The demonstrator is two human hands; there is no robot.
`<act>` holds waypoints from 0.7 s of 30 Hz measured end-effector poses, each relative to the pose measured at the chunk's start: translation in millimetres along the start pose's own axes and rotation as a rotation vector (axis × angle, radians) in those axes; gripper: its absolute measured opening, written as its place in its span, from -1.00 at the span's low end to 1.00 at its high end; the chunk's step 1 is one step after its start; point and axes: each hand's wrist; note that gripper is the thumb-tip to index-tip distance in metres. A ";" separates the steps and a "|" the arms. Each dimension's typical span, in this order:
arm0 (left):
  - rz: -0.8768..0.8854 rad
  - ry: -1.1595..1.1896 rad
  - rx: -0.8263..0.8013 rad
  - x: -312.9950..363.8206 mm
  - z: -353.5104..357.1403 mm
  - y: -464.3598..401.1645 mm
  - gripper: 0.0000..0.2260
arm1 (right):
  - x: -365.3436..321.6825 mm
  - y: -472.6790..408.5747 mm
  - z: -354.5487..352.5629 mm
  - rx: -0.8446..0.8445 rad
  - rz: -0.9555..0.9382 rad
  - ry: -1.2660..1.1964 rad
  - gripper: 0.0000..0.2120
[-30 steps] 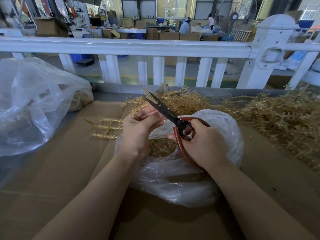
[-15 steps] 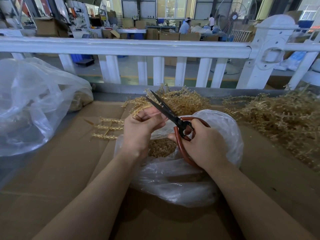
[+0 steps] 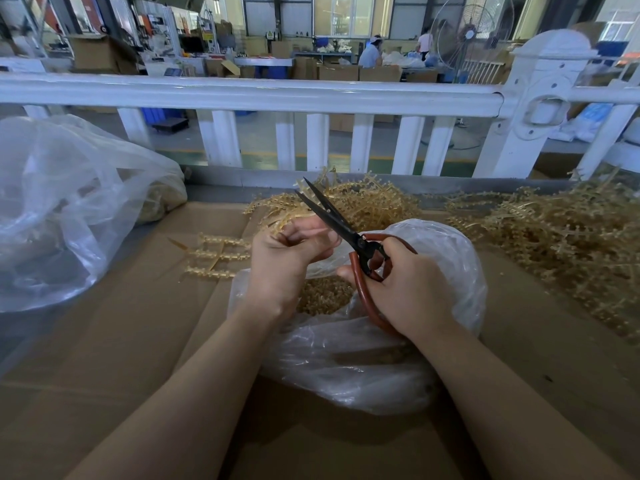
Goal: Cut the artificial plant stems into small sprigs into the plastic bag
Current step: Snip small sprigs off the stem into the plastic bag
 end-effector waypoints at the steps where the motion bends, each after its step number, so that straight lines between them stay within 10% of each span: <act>1: 0.005 -0.019 -0.011 -0.2 0.5 0.5 -0.82 | -0.6 -0.1 -0.9 0.004 0.003 -0.013 -0.31; 15: 0.020 -0.014 -0.039 -1.2 1.1 -0.3 -0.83 | 2.7 -1.2 1.2 0.027 -0.010 -0.014 -0.35; 21: -0.030 -0.077 -0.040 -5.3 0.2 0.1 -0.82 | 0.0 -1.0 4.0 0.014 0.108 -0.215 -0.66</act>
Point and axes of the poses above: each hand's wrist, its own y-axis away from the middle knuckle, its own z-axis out of the palm, x = y × z, and after that the axes turned 5 degrees about -x, right-handed
